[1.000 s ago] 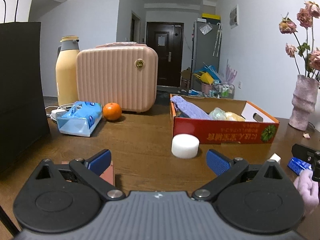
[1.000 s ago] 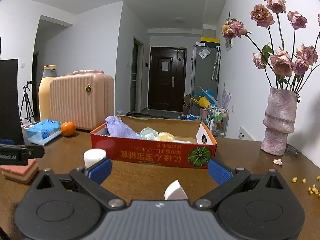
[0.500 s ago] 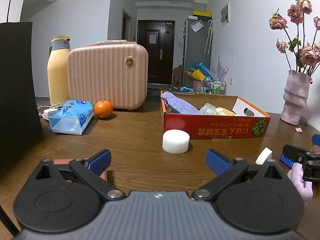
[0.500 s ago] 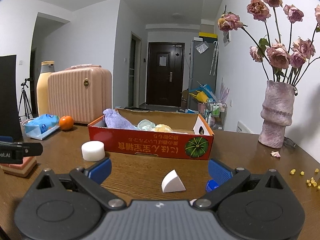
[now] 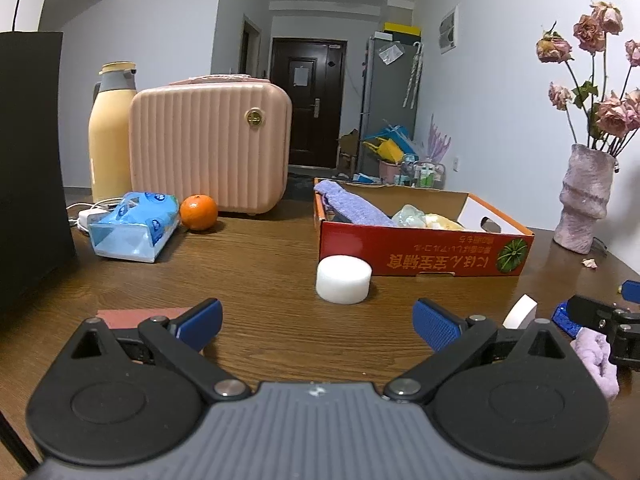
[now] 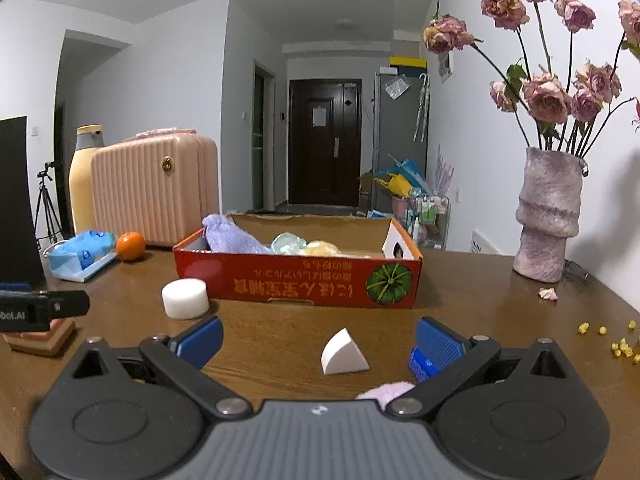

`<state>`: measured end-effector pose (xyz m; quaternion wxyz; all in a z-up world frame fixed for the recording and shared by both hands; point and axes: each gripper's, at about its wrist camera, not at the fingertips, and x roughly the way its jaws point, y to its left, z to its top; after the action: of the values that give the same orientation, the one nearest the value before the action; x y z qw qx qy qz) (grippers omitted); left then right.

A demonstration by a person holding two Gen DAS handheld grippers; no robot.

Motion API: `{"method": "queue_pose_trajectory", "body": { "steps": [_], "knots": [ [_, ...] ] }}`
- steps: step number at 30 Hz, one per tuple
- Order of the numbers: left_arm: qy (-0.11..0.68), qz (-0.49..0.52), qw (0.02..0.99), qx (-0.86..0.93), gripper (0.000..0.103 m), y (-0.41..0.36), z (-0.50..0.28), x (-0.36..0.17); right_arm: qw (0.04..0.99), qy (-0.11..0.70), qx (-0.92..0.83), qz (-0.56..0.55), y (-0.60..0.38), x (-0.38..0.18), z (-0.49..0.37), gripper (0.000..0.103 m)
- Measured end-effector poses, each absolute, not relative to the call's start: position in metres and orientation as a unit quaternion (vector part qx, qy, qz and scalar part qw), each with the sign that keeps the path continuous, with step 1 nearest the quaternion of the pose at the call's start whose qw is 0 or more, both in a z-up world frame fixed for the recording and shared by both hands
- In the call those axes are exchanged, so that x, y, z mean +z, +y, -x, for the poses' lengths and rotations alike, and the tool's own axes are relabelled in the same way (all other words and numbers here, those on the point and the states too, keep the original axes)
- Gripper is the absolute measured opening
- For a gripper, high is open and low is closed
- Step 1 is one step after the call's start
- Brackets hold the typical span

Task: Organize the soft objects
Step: 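Grasp the lavender fuzzy towel with the right gripper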

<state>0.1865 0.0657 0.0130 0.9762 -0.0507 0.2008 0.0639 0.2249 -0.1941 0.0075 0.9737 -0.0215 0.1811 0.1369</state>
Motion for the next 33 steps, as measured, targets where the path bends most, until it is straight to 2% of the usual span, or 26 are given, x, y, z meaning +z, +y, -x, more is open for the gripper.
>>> {"method": "queue_pose_trajectory", "body": {
  "steps": [12,33],
  "knots": [
    [0.211,0.041,0.976,0.041,0.103,0.077,-0.188,0.007,0.972,0.197,0.126,0.004,-0.209,-0.001,-0.227,0.103],
    [0.223,0.045,0.973,0.035,0.103,0.088,-0.190,0.005,0.957,0.267,0.106,0.041,-0.202,-0.030,-0.248,0.100]
  ]
}}
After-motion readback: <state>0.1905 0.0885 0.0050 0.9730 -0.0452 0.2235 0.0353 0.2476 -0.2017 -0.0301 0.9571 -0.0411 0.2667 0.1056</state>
